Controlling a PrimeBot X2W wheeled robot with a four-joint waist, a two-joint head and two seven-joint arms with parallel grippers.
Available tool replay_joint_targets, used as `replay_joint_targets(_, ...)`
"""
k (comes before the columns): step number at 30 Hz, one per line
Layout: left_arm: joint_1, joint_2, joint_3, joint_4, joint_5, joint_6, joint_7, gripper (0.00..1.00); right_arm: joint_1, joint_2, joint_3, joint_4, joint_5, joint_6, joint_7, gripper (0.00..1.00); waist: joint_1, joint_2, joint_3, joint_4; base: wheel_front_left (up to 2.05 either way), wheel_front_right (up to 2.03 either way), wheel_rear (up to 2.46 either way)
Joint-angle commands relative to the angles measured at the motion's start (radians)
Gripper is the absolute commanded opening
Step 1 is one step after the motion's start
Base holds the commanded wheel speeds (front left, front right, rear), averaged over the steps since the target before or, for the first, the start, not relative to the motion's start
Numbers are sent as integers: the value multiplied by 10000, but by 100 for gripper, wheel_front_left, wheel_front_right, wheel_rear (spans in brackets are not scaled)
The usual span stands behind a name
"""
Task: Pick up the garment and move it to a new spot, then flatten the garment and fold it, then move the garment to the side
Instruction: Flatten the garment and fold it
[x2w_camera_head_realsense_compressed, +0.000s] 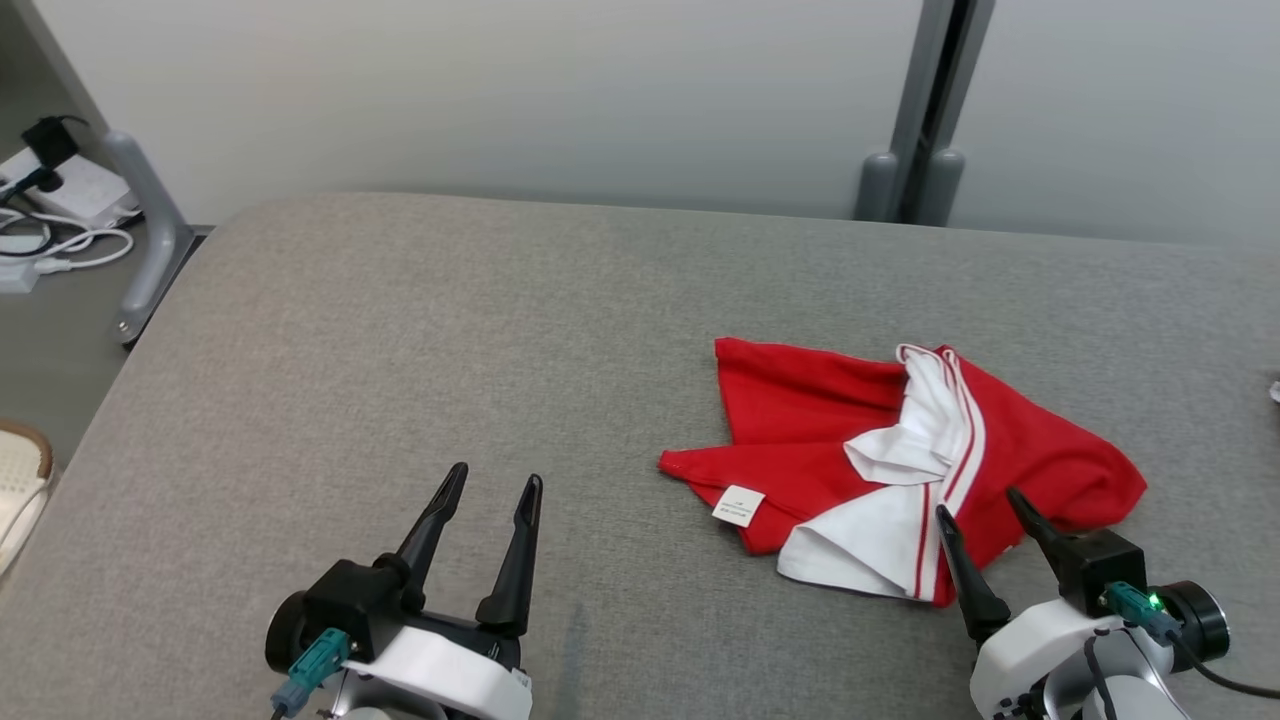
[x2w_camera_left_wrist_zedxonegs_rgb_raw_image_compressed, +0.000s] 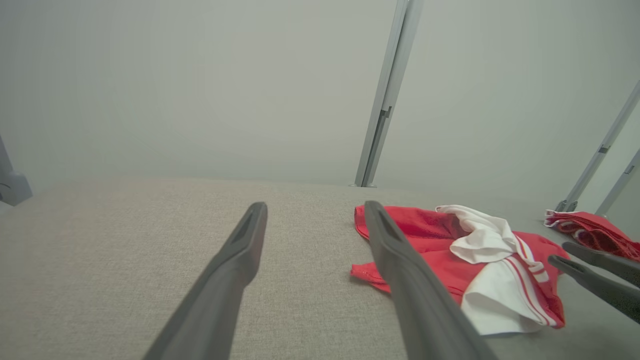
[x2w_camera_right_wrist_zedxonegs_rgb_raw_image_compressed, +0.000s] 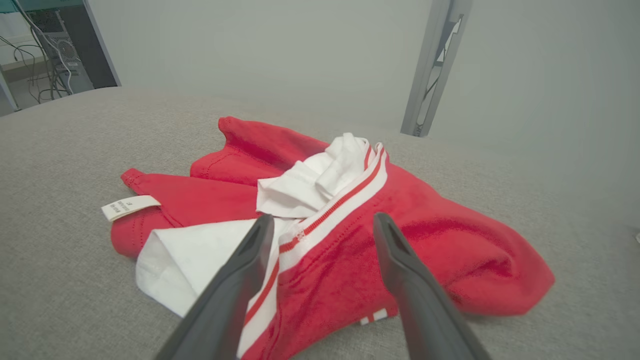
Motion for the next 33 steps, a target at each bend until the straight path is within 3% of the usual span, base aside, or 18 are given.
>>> replay_joint_targets(1,-202,45,-45,9,-73,-20,-28,100,-259,31,-127,397,-252,-3,6,100,0,0,169,248,0,0,0)
replay_joint_targets(8,-208,43,-84,32,-54,-6,-28,100,-526,186,-695,1267,-795,-3,6,100,0,0,267,545,0,0,0)
replay_joint_targets(10,-182,43,-87,54,-36,-11,-28,100,-568,246,-861,1464,-912,-3,6,15,0,0,250,594,0,0,0)
replay_joint_targets(11,-170,45,-84,62,-26,-13,-28,100,-588,277,-927,1473,-930,-3,6,0,0,0,235,611,0,0,0)
replay_joint_targets(21,11,45,-50,137,25,-50,-28,100,-894,491,125,-12,281,-3,6,0,0,0,-187,429,0,0,0)
replay_joint_targets(24,90,45,8,136,43,-46,-28,100,-1088,295,265,-604,589,-3,6,0,0,0,-341,253,0,0,0)
replay_joint_targets(27,223,45,49,162,83,-67,-27,100,-1242,23,17,-1119,737,-3,6,0,0,0,-473,39,0,0,0)
replay_joint_targets(33,259,43,151,113,55,-70,-27,100,-923,-515,-1433,-1544,1234,-3,6,0,0,0,-574,-392,0,0,0)
